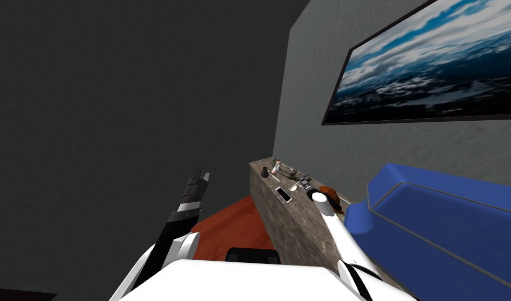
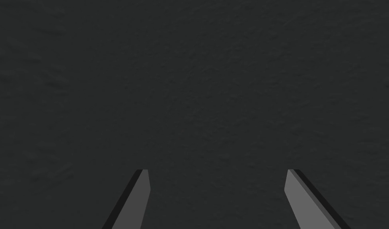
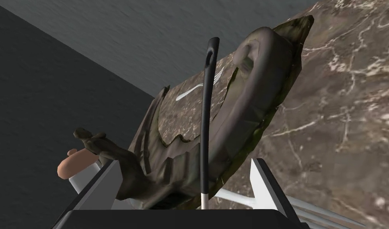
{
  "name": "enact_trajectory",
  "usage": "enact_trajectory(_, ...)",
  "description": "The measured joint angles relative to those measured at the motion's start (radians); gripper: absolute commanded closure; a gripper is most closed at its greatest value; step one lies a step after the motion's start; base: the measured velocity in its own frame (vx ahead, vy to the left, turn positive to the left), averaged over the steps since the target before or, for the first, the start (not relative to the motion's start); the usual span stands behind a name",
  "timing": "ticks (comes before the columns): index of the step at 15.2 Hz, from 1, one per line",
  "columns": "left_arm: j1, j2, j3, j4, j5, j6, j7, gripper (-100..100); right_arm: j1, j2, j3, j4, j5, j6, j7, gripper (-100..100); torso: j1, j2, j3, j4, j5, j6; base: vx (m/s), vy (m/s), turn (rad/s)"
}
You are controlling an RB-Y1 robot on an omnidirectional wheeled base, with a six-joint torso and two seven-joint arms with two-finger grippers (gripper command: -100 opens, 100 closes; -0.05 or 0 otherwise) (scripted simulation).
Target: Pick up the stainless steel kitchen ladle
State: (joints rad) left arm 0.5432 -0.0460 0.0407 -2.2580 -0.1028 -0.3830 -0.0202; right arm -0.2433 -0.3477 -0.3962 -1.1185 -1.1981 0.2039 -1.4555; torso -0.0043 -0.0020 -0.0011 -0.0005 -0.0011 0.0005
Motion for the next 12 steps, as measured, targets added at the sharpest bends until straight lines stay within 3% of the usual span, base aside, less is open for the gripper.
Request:
enact_trajectory(4, 0.000, 0.000, 0.000, 0.000, 0.000, 0.000, 0.000, 0, -0.031, -0.005, -0.004, 0.044, 0.001, -0.017, 0.003, -100, -0.001, -0.003, -0.001, 0.000, 0.000, -0.002, 0.005, -0.039, 0.104)
enact_trajectory(5, 0.000, 0.000, 0.000, 0.000, 0.000, 0.000, 0.000, 0, -0.033, -0.005, -0.005, 0.048, 0.002, -0.020, 0.003, 100, -0.001, -0.003, -0.002, 0.000, 0.000, -0.001, 0.001, -0.015, 0.004)
enact_trajectory(12, 0.000, 0.000, 0.000, 0.000, 0.000, 0.000, 0.000, 0, -0.019, -0.004, -0.001, 0.027, -0.003, -0.011, 0.001, 100, 0.004, -0.002, -0.001, 0.000, 0.002, 0.001, -0.001, 0.011, -0.053)
